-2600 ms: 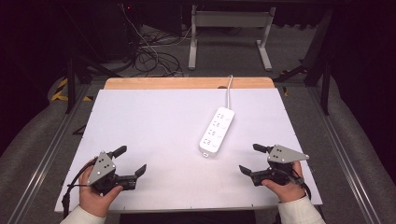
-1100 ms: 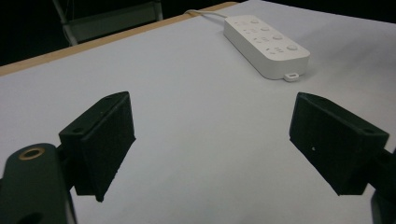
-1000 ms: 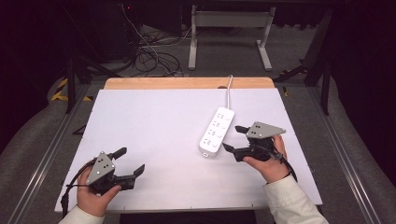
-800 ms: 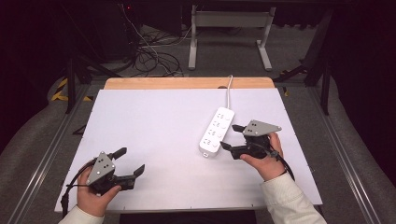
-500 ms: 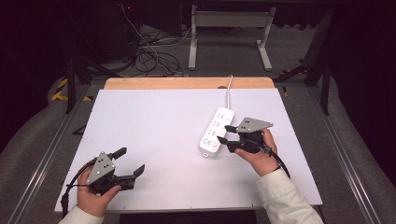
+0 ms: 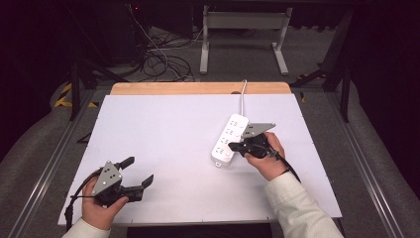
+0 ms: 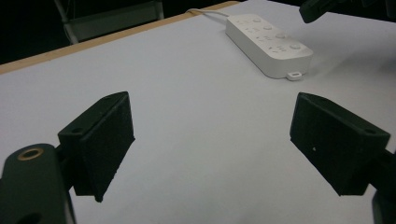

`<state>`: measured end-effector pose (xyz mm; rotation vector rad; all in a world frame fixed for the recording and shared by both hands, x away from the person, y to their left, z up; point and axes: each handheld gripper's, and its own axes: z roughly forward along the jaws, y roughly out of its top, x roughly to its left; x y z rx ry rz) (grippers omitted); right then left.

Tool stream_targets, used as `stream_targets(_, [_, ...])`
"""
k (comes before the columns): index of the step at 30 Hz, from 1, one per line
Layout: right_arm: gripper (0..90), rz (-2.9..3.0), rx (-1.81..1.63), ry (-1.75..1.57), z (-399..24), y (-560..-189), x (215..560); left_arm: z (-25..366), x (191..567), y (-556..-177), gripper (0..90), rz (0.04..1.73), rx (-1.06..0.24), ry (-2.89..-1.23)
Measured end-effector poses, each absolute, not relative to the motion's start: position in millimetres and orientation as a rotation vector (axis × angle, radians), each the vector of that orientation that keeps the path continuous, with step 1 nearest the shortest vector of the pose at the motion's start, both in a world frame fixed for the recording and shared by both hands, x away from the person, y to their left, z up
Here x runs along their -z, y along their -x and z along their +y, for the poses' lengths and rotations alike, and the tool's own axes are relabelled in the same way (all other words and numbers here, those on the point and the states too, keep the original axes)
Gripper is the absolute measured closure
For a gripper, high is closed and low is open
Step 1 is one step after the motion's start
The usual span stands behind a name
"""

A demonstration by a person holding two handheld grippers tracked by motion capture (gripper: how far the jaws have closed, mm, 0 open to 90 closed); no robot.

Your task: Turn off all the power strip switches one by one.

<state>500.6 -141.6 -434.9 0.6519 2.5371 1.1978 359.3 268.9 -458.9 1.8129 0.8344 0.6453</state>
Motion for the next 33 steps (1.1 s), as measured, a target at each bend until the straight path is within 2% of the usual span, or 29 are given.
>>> stream_targets(7, [90.0, 2.58, -1.16, -0.69, -135, -505, 442, 269, 459, -359, 14.3, 0.852, -0.597, -1.802])
stream_targets(33, [90.0, 2.62, -1.059, -0.678, -124, -506, 456, 269, 459, -359, 14.3, 0.848, -0.597, -1.809])
